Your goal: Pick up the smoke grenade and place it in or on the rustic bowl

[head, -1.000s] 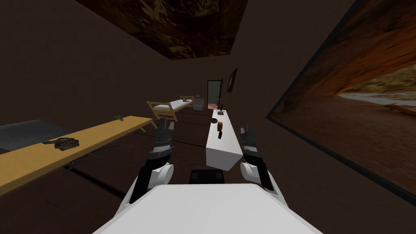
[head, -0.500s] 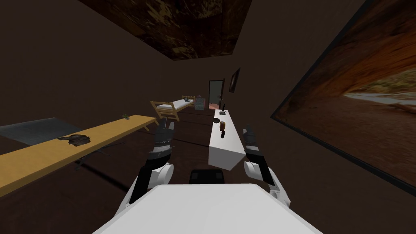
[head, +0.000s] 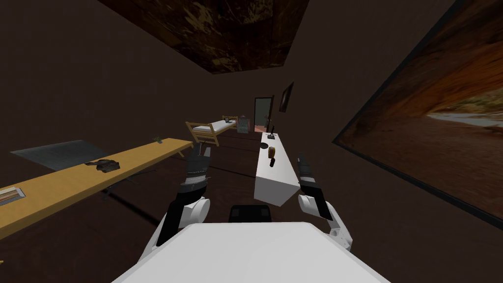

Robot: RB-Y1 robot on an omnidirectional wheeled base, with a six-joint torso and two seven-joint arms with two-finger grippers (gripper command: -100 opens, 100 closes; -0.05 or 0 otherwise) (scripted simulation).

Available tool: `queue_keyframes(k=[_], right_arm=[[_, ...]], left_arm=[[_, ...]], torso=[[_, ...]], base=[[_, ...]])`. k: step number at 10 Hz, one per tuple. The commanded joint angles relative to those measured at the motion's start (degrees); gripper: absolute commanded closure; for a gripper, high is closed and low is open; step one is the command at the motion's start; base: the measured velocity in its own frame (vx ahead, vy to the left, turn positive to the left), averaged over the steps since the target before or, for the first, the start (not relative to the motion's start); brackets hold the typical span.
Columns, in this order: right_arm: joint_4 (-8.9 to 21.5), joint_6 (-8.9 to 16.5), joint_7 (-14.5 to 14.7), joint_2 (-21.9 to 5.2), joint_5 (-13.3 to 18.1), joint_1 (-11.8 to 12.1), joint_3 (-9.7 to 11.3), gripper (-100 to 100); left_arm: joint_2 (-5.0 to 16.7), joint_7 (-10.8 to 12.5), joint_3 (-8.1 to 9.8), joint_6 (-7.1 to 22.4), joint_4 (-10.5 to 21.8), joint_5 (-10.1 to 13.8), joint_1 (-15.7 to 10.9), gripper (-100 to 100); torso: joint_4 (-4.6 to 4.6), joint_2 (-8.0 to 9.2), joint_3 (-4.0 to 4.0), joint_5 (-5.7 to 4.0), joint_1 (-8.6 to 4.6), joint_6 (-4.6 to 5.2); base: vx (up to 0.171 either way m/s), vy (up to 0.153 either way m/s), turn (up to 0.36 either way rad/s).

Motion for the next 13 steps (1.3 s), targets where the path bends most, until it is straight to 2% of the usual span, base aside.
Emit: queue_keyframes(k=[1,2,4,5,6,7,8,9,10,11,12,13], right_arm=[[2.9,-0.4,2.6,-0.5,0.4,-1.0,-1.9,-100],[3.1,-0.4,2.6,-0.5,0.4,-1.0,-1.9,-100],[7.5,-1.5,6.4,-1.3,1.2,-2.7,-5.5,-100],[8.8,-1.5,7.2,-1.3,1.2,-2.7,-5.5,-100],[10.5,-2.3,9.6,-1.6,1.6,-3.5,-7.3,-100],[11.9,-2.3,9.7,-1.6,1.6,-3.5,-7.3,-100],[14.0,-3.1,12.1,-1.9,2.1,-4.4,-9.1,-100],[15.0,-3.1,12.2,-1.9,2.1,-4.4,-9.1,-100],[17.1,-4.1,14.5,-2.1,2.7,-5.3,-10.9,-100],[18.2,-4.1,14.8,-2.1,2.7,-5.3,-10.9,-100],[20.1,-5.1,17.1,-2.2,3.3,-6.1,-12.7,-100],[21.4,-5.1,17.4,-2.2,3.3,-6.1,-12.7,-100]], left_arm=[[0.0,0.0,0.0,0.0,0.0,0.0,0.0,0],[0.0,0.0,0.0,0.0,0.0,0.0,0.0,0],[0.0,0.0,0.0,0.0,0.0,0.0,0.0,0],[0.0,0.0,0.0,0.0,0.0,0.0,0.0,0],[0.0,0.0,0.0,0.0,0.0,0.0,0.0,0],[0.0,0.0,0.0,0.0,0.0,0.0,0.0,0],[0.0,0.0,0.0,0.0,0.0,0.0,0.0,0],[0.0,0.0,0.0,0.0,0.0,0.0,0.0,0],[0.0,0.0,0.0,0.0,0.0,0.0,0.0,0],[0.0,0.0,0.0,0.0,0.0,0.0,0.0,0],[0.0,0.0,0.0,0.0,0.0,0.0,0.0,0],[0.0,0.0,0.0,0.0,0.0,0.0,0.0,0]], torso=[[0.0,0.0,0.0,0.0,0.0,0.0],[0.0,-0.02,-0.01,0.01,0.03,0.0],[-0.01,-0.04,-0.02,0.0,0.01,-0.01],[-0.01,-0.06,-0.04,0.01,0.05,-0.01],[-0.01,-0.05,-0.03,0.01,0.03,0.01],[-0.01,-0.05,-0.03,0.01,0.07,0.0],[-0.01,-0.04,-0.02,0.01,0.04,0.01],[-0.01,-0.06,-0.03,0.02,0.07,-0.01],[-0.01,-0.05,-0.03,0.01,0.01,0.01],[-0.01,-0.07,-0.04,0.01,0.03,-0.01],[-0.02,-0.07,-0.04,0.01,0.0,0.02],[-0.02,-0.08,-0.05,0.01,0.02,0.0]], base=[[-0.001,0.056,0.058],[0.0,0.044,0.029],[0.003,0.058,0.097],[0.001,0.056,0.029],[0.001,0.069,0.068],[0.003,0.06,0.046],[0.005,0.069,0.097],[0.007,0.051,0.05],[0.01,0.056,0.111],[0.014,0.047,0.042],[0.016,0.053,0.075],[0.017,0.044,0.055]])
